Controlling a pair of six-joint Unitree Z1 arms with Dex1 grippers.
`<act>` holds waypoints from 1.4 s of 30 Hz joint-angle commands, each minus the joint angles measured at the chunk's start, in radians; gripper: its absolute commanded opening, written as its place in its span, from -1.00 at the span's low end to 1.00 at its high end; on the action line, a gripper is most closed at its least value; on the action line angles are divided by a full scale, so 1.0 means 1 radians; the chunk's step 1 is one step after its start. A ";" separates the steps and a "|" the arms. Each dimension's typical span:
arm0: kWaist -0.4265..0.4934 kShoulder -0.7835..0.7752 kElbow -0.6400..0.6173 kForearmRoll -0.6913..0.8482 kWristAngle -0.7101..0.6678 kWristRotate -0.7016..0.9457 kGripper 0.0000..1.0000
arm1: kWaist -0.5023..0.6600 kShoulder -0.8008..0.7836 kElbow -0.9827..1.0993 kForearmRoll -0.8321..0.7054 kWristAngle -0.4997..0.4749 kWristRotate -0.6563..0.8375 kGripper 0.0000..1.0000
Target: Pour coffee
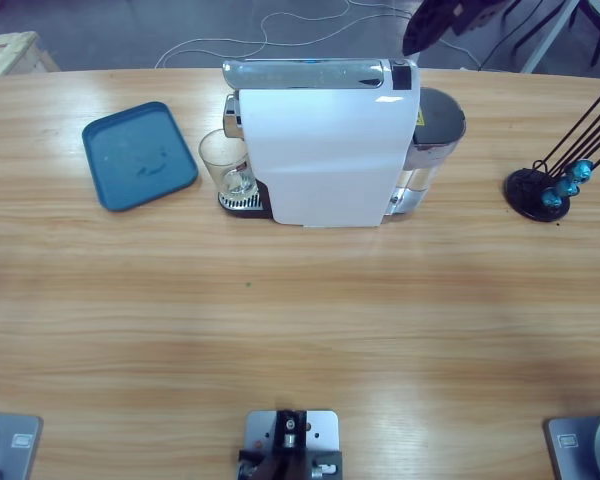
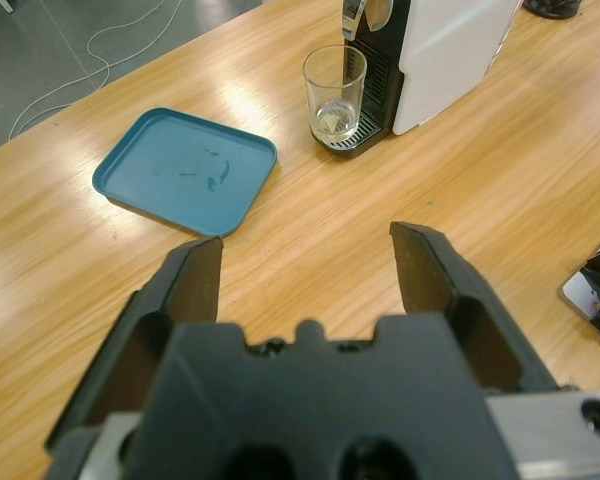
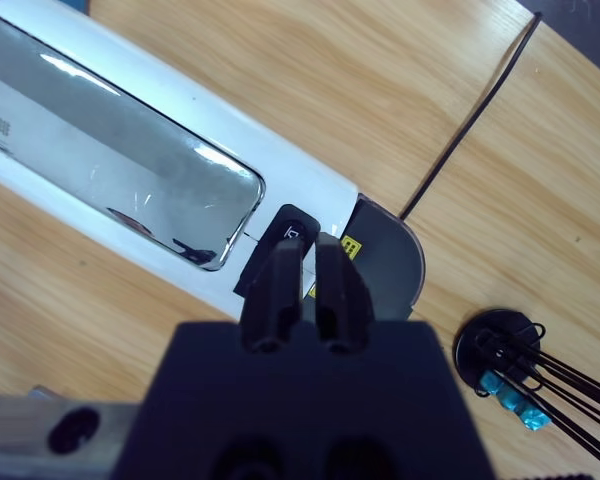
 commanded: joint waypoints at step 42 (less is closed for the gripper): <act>-0.007 0.029 0.034 -0.015 0.008 -0.007 0.42 | 0.035 0.025 0.060 -0.006 -0.064 0.035 -1.00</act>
